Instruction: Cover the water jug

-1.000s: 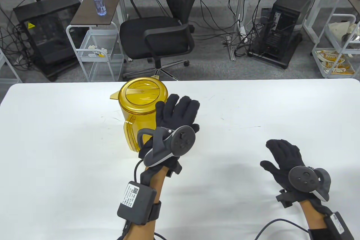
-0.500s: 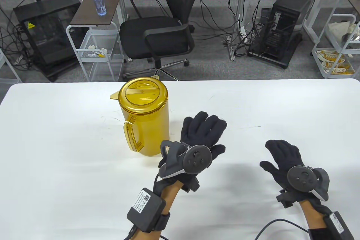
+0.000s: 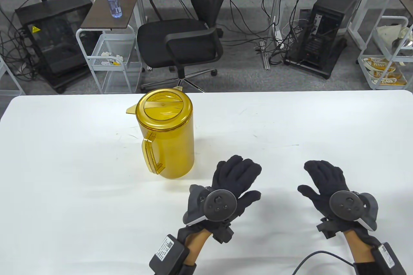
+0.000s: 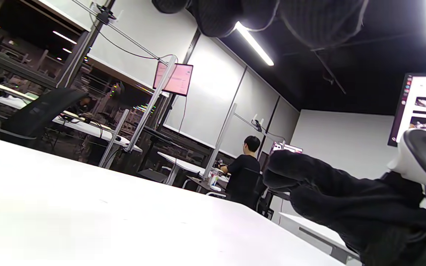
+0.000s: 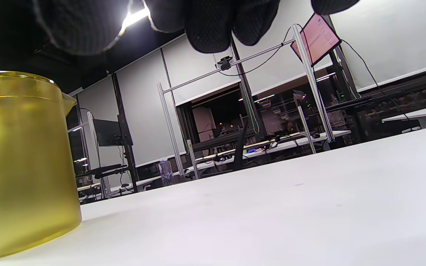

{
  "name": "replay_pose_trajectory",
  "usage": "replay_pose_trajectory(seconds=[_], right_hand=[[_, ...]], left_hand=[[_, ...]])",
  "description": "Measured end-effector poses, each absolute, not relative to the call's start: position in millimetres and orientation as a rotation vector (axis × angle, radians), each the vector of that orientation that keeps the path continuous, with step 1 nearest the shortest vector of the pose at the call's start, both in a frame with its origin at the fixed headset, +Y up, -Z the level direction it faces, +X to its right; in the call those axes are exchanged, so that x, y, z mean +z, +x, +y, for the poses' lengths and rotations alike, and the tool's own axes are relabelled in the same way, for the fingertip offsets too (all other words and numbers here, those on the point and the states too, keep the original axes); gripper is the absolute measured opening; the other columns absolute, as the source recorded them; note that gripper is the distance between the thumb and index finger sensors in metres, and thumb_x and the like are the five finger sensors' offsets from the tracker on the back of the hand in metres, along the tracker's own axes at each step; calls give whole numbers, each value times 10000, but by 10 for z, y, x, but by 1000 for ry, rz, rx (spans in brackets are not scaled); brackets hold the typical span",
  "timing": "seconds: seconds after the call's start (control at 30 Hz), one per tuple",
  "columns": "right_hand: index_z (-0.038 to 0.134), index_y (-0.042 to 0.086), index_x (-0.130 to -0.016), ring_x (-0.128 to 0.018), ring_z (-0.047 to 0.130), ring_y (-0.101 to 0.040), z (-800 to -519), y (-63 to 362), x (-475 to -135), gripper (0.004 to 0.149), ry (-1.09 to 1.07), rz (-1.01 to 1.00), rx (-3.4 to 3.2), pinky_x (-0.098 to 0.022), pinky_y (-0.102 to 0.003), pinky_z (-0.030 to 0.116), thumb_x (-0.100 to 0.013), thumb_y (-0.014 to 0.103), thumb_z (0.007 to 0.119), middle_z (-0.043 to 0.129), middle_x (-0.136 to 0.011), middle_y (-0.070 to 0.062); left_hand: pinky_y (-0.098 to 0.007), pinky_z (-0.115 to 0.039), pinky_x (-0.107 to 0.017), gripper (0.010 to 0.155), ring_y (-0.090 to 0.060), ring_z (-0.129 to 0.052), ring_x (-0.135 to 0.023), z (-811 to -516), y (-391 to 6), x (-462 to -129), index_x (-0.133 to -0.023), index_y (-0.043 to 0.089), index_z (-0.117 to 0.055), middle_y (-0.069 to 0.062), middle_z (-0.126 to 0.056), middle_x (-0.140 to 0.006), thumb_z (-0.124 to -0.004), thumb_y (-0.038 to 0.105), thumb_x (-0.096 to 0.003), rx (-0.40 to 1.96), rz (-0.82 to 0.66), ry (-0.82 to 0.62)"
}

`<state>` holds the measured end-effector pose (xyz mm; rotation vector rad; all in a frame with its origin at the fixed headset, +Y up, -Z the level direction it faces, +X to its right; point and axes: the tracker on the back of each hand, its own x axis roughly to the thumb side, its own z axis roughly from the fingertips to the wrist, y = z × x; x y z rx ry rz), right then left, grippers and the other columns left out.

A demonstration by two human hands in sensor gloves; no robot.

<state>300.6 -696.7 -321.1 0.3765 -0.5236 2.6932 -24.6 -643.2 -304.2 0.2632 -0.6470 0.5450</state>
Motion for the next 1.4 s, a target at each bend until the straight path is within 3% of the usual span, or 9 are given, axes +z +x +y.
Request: replay_pose_trajectory(seconds=[0.57,1.4], right_hand=[[447,275,-1113,-1072,566,-383,-7015,2976,-3224,745,388,-480,2707,-738,-688,487,-483,536,747,605,-1147,-63],[441,274,-1115,-1071,566,-384,-7040,2917,-3192,751,437,-484,2716,-738,-688,486,-482,537,747,606,-1147,-62]], left_hand=[[-651,-413,-824,678,-345,-447,-1157,-6912,-651,-3190,-1147,266,-555,-24,-566,-1243,-746,471,-529,705,-517,209],[-653,-432,-819,668,-345,-456,-1153,-7097,-673,-3166,-1139,266,-569,-28,-580,-1236,-746,469,-528,580,-490,181]])
